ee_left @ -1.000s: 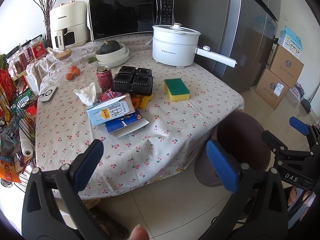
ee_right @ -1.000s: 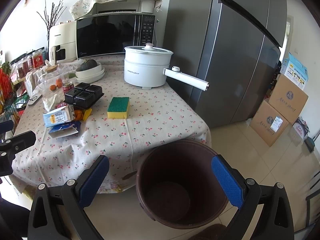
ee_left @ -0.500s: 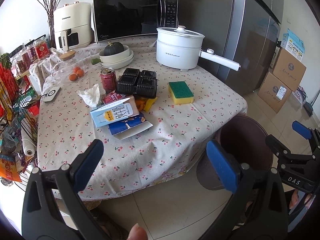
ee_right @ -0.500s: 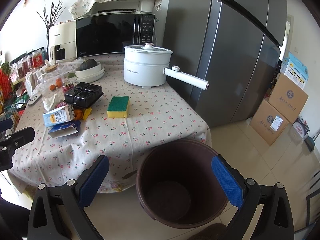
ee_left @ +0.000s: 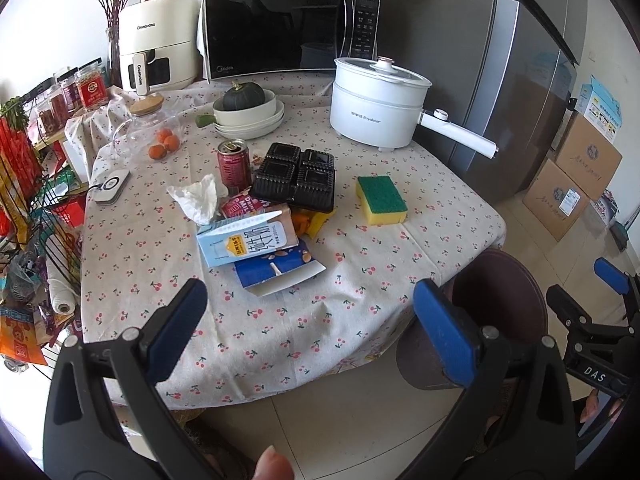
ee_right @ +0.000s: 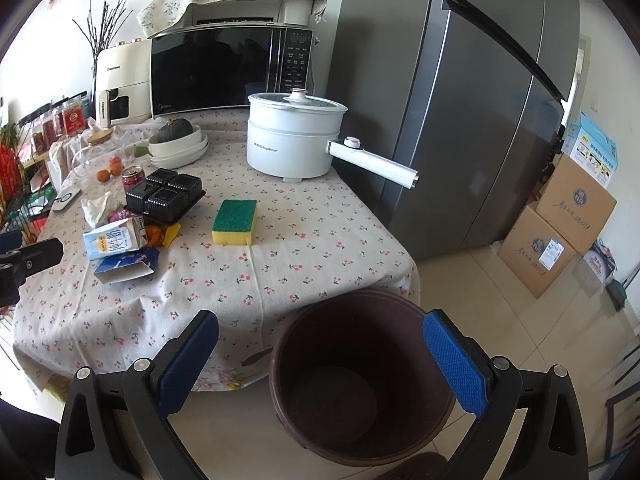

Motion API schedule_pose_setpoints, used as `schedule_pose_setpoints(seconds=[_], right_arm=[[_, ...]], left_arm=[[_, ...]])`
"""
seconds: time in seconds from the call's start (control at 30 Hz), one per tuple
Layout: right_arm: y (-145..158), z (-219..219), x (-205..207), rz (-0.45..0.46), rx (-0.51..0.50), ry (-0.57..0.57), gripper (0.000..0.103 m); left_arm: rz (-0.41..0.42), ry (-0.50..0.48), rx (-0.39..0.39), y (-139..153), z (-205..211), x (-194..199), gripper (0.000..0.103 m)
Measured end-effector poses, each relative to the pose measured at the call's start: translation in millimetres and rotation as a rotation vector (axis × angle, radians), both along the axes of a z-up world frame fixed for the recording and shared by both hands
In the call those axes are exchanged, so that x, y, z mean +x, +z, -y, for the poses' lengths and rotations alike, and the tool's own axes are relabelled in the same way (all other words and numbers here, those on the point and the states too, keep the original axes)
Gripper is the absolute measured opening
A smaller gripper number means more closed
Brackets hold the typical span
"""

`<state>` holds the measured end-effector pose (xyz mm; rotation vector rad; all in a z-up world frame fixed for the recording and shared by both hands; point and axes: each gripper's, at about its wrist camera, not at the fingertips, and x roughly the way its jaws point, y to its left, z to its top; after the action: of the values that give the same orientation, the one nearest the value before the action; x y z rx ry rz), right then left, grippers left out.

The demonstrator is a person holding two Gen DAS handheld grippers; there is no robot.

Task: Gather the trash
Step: 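Grasp the white milk carton with the left gripper while the right gripper grasps the green sponge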

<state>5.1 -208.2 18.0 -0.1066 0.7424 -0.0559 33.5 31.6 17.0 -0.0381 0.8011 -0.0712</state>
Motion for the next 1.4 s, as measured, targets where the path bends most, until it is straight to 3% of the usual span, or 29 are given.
schedule_pose_setpoints(seconds=[0.17,0.27,0.33,0.5,0.6,0.77,0.9,1.07,1.17,1.23,1.4], right_arm=[[21.6,-7.9,14.8,0.028,-0.005,0.043,0.103],[32.5,-17.9,32.9,0.013,-0.046,0.084,0.103],[35.6,-23.5,45.1,-0.014,-0.056,0.118,0.103],[26.3,-29.5,76.4,-0.107,0.004,0.164,0.103],[11.1,-30.4,93.1,-0.149,0.059,0.190,0.103],[-17.2,-33.1,117.5,-0.257,0.081,0.221,0.103],[-29.9,-33.4,131.7,-0.294,0.085,0.224,0.103],[-36.7,-28.9,145.4,-0.316,0.121,0.200,0.103],[-39.8,-27.3,150.6,-0.319,0.112,0.205,0.103],[-42.6,-26.5,153.8,-0.318,0.097,0.209,0.103],[-50.0,-22.5,162.1,-0.336,0.100,0.204,0.103]], left_arm=[[0.041,0.041,0.017,19.8,-13.4,17.4,0.102],[-0.001,0.074,0.070,22.3,-20.2,36.8,0.102],[-0.041,0.104,0.064,17.8,-28.5,50.8,0.102],[-0.143,0.109,0.001,-14.0,-54.4,87.0,0.102],[-0.212,0.100,0.007,-36.3,-60.4,106.3,0.102],[-0.304,0.072,-0.054,-72.0,-72.6,135.4,0.102],[-0.342,-0.018,0.015,-90.7,-60.1,151.2,0.101],[-0.334,-0.185,0.164,-94.8,-36.6,162.5,0.101],[-0.358,-0.258,0.191,-100.1,-34.4,166.3,0.098],[-0.388,-0.277,0.216,-107.8,-35.5,166.2,0.093],[-0.377,-0.279,0.359,-116.8,-28.8,161.2,0.087]])
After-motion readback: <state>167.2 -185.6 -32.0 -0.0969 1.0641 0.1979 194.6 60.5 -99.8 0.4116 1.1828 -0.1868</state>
